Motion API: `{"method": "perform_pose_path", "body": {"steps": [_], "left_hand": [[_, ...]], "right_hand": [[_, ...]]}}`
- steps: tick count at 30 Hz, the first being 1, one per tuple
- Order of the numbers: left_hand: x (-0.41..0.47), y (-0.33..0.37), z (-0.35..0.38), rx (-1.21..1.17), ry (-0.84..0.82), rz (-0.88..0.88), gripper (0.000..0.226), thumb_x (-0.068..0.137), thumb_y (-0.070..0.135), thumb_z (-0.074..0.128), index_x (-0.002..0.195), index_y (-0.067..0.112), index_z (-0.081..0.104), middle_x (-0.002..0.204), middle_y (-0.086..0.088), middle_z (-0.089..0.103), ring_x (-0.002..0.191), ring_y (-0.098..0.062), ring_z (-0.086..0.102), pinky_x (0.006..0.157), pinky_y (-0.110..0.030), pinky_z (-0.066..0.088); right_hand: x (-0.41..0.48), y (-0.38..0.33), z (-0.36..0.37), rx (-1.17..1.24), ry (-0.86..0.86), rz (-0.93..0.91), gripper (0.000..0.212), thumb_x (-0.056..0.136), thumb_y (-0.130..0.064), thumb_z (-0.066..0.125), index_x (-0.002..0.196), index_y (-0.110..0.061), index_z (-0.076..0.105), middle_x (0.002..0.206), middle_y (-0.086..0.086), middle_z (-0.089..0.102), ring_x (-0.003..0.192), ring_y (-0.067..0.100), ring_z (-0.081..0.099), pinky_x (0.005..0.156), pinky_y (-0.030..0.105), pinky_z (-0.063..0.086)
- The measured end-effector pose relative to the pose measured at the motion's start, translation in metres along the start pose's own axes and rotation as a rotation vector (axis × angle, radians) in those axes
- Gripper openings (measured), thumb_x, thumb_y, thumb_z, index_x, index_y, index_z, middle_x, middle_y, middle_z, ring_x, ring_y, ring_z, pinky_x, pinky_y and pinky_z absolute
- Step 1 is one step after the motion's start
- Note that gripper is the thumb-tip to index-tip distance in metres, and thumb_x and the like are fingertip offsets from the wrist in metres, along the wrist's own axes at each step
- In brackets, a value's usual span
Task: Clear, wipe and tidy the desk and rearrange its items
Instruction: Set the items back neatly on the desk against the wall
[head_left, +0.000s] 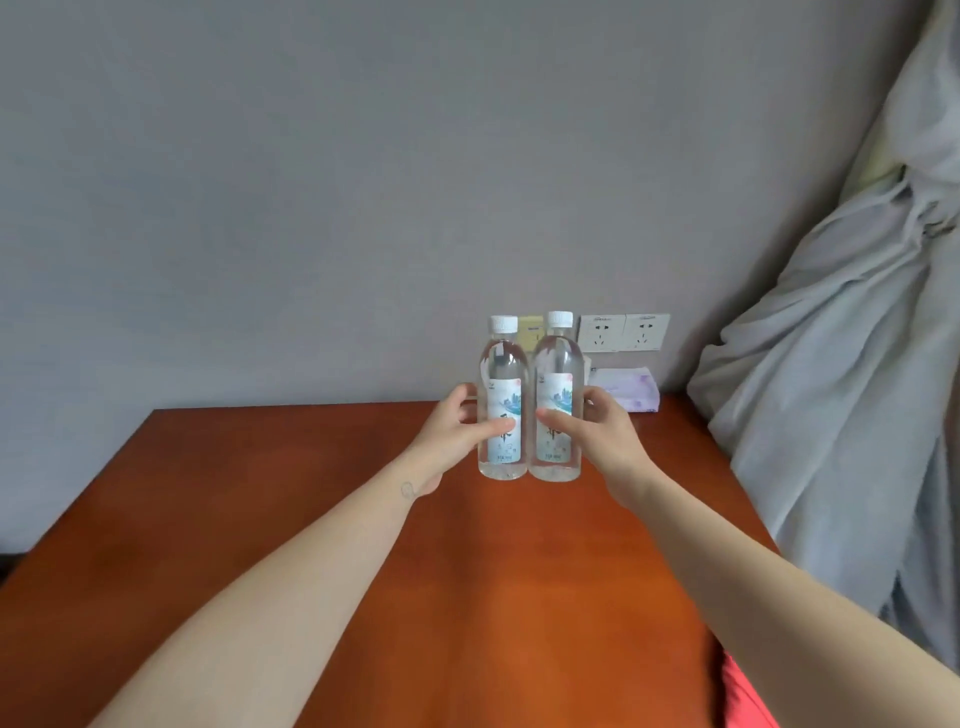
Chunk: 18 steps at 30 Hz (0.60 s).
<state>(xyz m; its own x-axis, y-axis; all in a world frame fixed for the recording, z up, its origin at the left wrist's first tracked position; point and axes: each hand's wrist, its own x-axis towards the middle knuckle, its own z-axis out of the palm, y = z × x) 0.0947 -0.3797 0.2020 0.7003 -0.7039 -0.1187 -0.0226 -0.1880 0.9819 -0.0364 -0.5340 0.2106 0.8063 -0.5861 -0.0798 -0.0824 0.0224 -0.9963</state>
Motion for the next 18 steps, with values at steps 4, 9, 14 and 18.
{"method": "perform_pose_path", "body": {"steps": [4,9,14,18], "left_hand": [[0.022,-0.018,-0.041,0.037,0.042,-0.014,0.053,0.077,0.031,0.082,0.123,0.028,0.055,0.125,0.006,0.061,0.121,-0.011,0.056,0.103,-0.044,0.048],[0.060,-0.037,-0.082,0.055,0.075,-0.033,0.048,0.082,0.017,0.080,0.123,0.021,0.055,0.121,0.004,0.063,0.110,-0.005,0.060,0.085,-0.024,0.051],[0.118,-0.065,-0.112,0.082,0.089,-0.071,0.048,0.079,0.011,0.081,0.121,0.018,0.056,0.115,0.002,0.068,0.106,-0.009,0.065,0.083,-0.023,0.054],[0.169,-0.096,-0.128,0.095,0.091,-0.107,0.052,0.077,0.011,0.082,0.121,0.020,0.056,0.118,0.004,0.068,0.105,-0.008,0.066,0.090,-0.033,0.056]], "right_hand": [[0.037,0.008,0.034,-0.072,-0.044,0.034,0.046,0.078,-0.023,0.081,0.116,-0.015,0.057,0.105,0.000,0.072,0.088,0.010,0.071,0.063,0.018,0.052],[0.092,0.022,0.071,-0.128,-0.113,0.093,0.045,0.079,-0.020,0.080,0.115,-0.017,0.055,0.104,-0.001,0.073,0.089,0.011,0.072,0.073,0.029,0.056],[0.156,0.041,0.097,-0.245,-0.090,0.124,0.044,0.076,-0.027,0.081,0.113,-0.020,0.057,0.102,-0.009,0.065,0.087,0.005,0.065,0.068,0.024,0.053],[0.207,0.064,0.112,-0.327,-0.090,0.151,0.045,0.078,-0.024,0.080,0.115,-0.019,0.056,0.097,-0.013,0.062,0.089,0.006,0.063,0.069,0.022,0.050]]}}
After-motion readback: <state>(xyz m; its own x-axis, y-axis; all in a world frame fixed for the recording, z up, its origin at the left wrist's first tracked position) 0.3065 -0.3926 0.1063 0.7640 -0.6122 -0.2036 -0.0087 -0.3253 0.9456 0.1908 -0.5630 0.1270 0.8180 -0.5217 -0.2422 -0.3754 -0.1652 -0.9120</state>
